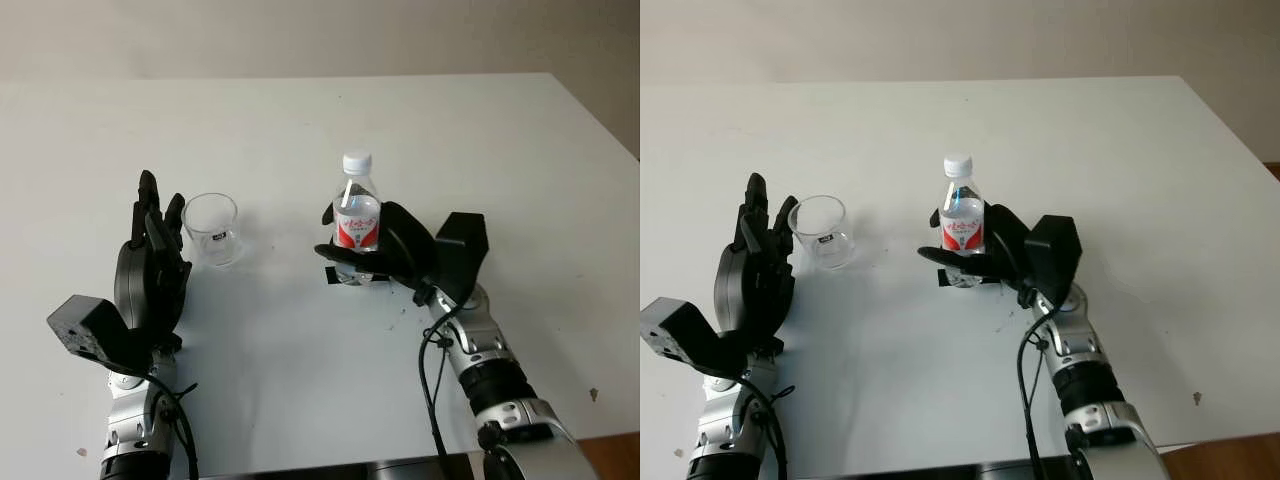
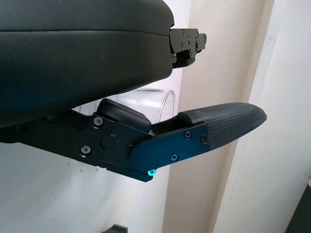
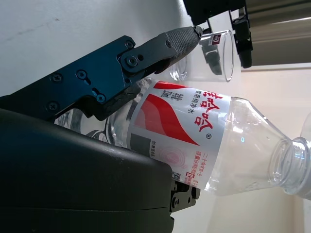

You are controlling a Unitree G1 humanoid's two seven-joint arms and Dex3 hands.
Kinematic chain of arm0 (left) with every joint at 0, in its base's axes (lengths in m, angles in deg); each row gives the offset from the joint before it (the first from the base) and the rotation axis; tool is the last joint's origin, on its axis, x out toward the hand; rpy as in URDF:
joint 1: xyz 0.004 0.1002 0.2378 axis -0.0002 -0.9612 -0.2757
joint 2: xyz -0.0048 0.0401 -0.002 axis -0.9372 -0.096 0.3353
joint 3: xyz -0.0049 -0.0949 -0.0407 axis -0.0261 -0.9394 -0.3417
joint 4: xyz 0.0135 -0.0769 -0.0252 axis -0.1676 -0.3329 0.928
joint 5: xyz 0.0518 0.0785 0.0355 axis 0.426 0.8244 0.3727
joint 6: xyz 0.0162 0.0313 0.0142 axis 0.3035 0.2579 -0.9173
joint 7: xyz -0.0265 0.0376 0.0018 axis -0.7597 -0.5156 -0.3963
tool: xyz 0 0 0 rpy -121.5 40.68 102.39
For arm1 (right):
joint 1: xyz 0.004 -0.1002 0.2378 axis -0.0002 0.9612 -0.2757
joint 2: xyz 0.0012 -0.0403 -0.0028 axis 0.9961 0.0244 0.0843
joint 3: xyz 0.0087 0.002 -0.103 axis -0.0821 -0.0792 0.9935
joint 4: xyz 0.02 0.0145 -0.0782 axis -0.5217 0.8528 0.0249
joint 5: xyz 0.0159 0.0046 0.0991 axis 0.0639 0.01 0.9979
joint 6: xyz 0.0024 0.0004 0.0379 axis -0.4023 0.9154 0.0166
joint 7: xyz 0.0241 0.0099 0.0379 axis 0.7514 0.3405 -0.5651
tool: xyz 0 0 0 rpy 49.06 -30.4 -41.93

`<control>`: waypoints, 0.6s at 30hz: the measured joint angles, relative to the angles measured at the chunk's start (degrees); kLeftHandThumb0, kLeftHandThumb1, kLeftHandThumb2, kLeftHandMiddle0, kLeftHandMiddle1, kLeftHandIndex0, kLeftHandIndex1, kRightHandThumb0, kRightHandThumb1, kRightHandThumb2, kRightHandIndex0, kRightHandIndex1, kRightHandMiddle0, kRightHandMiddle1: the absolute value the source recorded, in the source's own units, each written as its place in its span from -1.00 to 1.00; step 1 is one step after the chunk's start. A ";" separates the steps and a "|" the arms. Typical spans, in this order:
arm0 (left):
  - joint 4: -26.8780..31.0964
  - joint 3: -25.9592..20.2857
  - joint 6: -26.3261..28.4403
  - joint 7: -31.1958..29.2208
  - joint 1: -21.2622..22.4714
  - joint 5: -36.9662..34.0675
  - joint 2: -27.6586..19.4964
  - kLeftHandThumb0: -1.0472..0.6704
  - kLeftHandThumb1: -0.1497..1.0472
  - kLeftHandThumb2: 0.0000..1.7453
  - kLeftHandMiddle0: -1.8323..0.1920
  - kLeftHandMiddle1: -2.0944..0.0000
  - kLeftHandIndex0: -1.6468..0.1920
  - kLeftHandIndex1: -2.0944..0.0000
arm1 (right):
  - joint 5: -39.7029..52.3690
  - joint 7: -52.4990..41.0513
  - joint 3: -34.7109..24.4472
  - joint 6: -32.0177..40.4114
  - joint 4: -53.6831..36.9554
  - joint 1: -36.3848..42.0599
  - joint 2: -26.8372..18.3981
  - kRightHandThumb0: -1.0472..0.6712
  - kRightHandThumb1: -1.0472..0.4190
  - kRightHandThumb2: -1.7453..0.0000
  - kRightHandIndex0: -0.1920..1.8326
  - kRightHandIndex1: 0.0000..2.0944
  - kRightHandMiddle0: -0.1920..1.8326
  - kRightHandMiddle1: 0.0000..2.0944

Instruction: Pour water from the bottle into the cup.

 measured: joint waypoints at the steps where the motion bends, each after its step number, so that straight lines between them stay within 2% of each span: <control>1: 0.00 -0.03 0.00 -0.05 0.00 -0.02 -0.02 -0.79 1.00 -0.15 1.00 0.57 0.88 1.00 | 0.02 0.19 -0.02 0.74 -0.75 0.37 -0.10 -0.17 -1.00 0.83 -0.35 1.00 -0.67 1.00; 7: 0.03 -0.44 0.36 0.03 0.00 -0.04 -0.26 -0.79 1.00 -0.17 1.00 0.51 0.83 1.00 | 0.43 0.07 -0.42 1.62 -1.62 1.27 -0.52 -0.16 -1.00 0.83 -0.49 1.00 -0.79 1.00; 11: 0.43 -0.50 1.48 0.15 -0.10 -0.11 -0.41 -0.78 1.00 -0.15 1.00 0.53 0.86 1.00 | 0.39 0.46 -0.55 1.51 -1.20 1.81 -0.61 -0.17 -1.00 0.85 -0.56 1.00 -0.83 1.00; 13: 0.78 -0.50 1.94 0.16 -0.21 -0.15 -0.43 -0.77 1.00 -0.15 1.00 0.54 0.86 1.00 | 0.27 0.76 -0.57 0.48 -0.59 1.90 -0.62 -0.20 -1.00 0.87 -0.70 1.00 -0.88 1.00; 14: 1.12 -0.49 2.11 0.16 -0.29 -0.16 -0.43 -0.77 1.00 -0.15 1.00 0.53 0.86 1.00 | 0.19 0.86 -0.56 -0.41 -0.01 1.96 -0.61 -0.25 -0.99 0.90 -0.88 1.00 -0.95 0.98; 15: 1.39 -0.50 2.19 0.16 -0.31 -0.18 -0.43 -0.78 1.00 -0.16 1.00 0.52 0.86 1.00 | 0.15 0.80 -0.56 -1.53 0.80 1.98 -0.62 -0.31 -0.97 0.92 -0.93 0.80 -0.98 0.79; 16: 1.52 -0.52 2.19 0.14 -0.31 -0.26 -0.45 -0.78 1.00 -0.16 1.00 0.52 0.85 1.00 | 0.11 0.38 -0.56 -3.00 1.92 1.90 -0.69 -0.37 -0.96 0.93 -0.93 0.43 -0.98 0.46; 17: 1.51 -0.54 2.18 0.08 -0.31 -0.33 -0.48 -0.78 1.00 -0.16 1.00 0.52 0.85 1.00 | -0.12 -0.10 -0.47 -4.39 2.89 1.75 -0.86 -0.46 -0.93 0.94 -0.87 -0.17 -0.95 -0.02; 18: 1.49 -0.54 2.14 -0.03 -0.31 -0.37 -0.50 -0.78 1.00 -0.16 1.00 0.53 0.85 1.00 | -0.61 -0.62 -0.32 -6.08 4.05 1.52 -1.24 -0.51 -0.92 0.94 -0.82 -0.52 -0.90 -0.33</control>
